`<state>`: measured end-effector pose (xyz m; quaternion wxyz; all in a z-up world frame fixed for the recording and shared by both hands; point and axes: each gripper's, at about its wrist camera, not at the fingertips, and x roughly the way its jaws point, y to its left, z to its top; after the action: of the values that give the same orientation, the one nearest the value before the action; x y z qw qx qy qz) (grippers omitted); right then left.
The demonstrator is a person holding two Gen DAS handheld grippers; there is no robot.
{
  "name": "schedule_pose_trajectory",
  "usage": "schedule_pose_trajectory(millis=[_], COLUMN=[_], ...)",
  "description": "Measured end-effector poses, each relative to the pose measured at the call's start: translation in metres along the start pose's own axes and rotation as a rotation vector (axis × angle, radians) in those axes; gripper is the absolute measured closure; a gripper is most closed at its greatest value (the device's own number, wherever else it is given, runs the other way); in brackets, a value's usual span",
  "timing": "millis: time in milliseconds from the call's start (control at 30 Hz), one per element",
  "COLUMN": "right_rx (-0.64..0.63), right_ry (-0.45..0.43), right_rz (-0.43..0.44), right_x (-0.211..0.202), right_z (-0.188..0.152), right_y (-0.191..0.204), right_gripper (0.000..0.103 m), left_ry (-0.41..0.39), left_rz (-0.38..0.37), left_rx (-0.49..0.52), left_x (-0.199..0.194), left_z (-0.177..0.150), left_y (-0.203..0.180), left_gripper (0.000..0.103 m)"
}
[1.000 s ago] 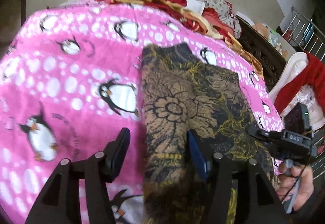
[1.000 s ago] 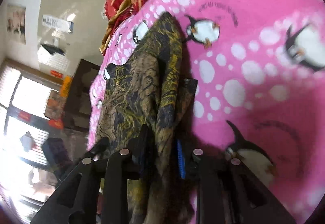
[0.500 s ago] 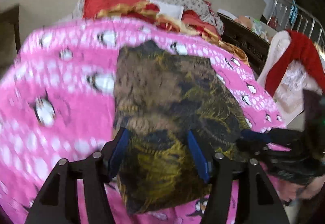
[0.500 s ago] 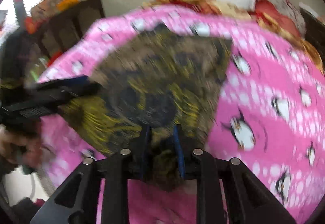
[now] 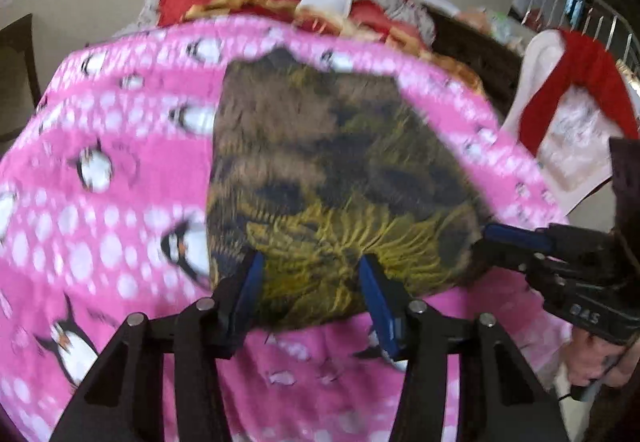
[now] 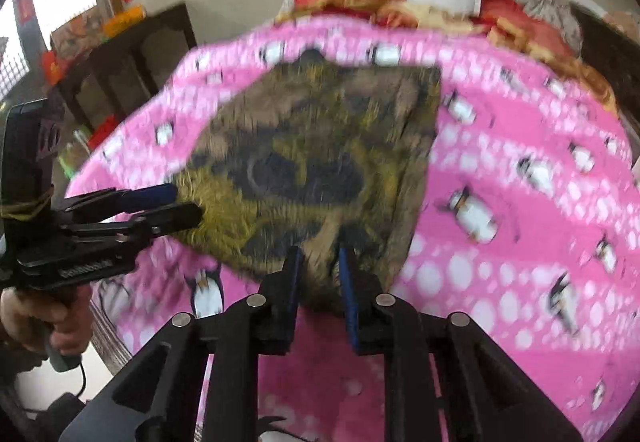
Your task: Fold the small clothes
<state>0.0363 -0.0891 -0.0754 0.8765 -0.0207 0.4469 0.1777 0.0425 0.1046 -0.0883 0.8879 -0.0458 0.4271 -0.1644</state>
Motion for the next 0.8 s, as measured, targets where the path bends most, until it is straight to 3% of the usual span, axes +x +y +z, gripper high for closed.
schedule_pose_trajectory(millis=[67, 200, 333, 433, 600, 733, 800], right_rx=[0.001, 0.03, 0.051, 0.132, 0.276, 0.3, 0.303], right_ry=[0.034, 0.044, -0.077, -0.099, -0.043, -0.024, -0.017], right_rz=[-0.029, -0.015, -0.053, -0.12, -0.233, -0.328, -0.335], right_x=[0.015, 0.003, -0.018, -0.006, 0.05, 0.092, 0.111], right_z=[-0.007, 0.007, 0.056, 0.1, 0.149, 0.165, 0.167], right_y=[-0.002, -0.005, -0.014, -0.026, -0.046, -0.059, -0.07], right_gripper=[0.079, 0.079, 0.079, 0.079, 0.079, 0.079, 0.079], left_ry=[-0.014, -0.007, -0.114, -0.138, -0.088, -0.063, -0.04], left_rz=[0.008, 0.001, 0.023, 0.044, 0.125, 0.182, 0.186], left_rx=[0.007, -0.001, -0.034, -0.078, -0.105, -0.068, -0.089], left_x=[0.001, -0.009, -0.014, 0.008, 0.066, 0.106, 0.126], left_z=[-0.003, 0.016, 0.076, 0.127, 0.185, 0.203, 0.202], left_y=[-0.002, -0.002, 0.01, 0.015, 0.014, 0.008, 0.012], left_gripper=[0.051, 0.052, 0.052, 0.052, 0.051, 0.051, 0.051])
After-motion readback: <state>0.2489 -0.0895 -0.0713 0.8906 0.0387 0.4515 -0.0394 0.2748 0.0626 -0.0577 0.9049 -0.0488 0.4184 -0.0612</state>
